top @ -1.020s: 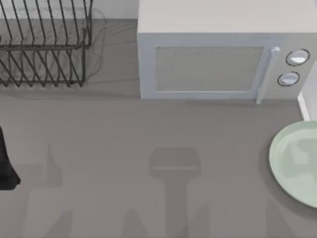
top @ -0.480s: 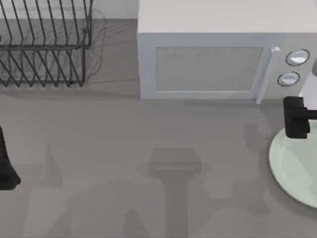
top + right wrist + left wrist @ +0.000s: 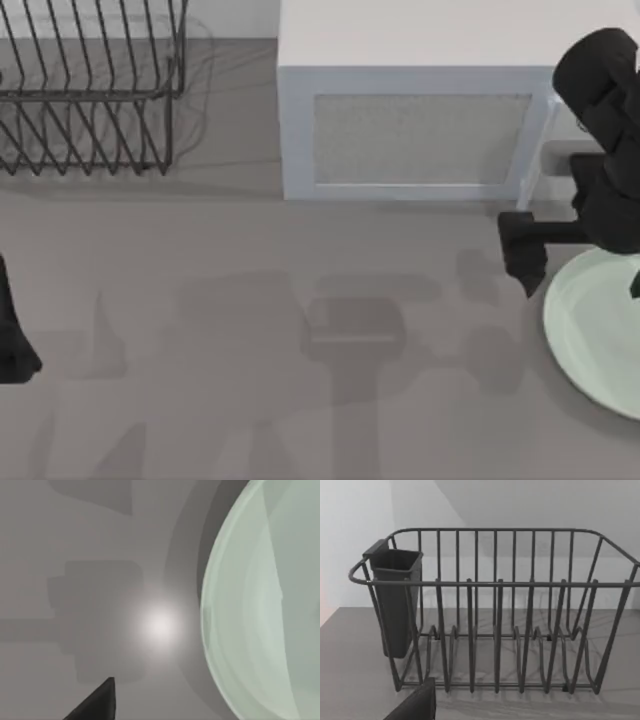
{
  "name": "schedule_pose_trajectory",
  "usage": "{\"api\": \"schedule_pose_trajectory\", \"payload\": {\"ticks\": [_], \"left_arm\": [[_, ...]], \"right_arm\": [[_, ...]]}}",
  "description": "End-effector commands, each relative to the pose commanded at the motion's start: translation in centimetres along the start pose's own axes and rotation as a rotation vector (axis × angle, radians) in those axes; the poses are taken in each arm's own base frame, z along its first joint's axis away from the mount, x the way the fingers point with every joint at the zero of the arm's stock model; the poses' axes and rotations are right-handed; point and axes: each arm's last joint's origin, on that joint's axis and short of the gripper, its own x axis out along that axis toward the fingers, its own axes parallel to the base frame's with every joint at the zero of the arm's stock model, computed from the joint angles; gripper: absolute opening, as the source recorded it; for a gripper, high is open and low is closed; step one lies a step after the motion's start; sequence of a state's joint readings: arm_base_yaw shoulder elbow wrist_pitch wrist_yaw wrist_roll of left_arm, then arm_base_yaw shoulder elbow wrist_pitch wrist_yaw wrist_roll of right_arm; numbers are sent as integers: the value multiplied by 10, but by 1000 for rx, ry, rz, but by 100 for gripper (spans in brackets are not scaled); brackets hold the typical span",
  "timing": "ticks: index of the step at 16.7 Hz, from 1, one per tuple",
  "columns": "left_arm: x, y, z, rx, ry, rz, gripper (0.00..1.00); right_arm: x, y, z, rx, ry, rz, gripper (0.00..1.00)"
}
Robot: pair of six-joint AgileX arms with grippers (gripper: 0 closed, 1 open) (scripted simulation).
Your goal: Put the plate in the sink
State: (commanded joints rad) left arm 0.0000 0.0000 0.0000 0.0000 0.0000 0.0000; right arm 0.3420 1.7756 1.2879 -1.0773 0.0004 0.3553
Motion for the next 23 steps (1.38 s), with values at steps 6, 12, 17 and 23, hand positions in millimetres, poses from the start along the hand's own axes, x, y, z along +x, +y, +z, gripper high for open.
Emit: {"api": "schedule_pose_trajectory", "payload": {"ticks": [6, 12, 17, 23], "left_arm": [[0, 0, 0, 0, 0, 0, 100], [0, 0, 0, 0, 0, 0, 100], [0, 0, 0, 0, 0, 0, 100], [0, 0, 0, 0, 0, 0, 100]], "right_arm": [[2, -1, 1, 4, 4, -1, 100], [56, 2, 5, 2, -4, 1, 100], [102, 1, 1, 0, 4, -2, 100], [103, 1, 0, 0, 5, -2, 85]]}}
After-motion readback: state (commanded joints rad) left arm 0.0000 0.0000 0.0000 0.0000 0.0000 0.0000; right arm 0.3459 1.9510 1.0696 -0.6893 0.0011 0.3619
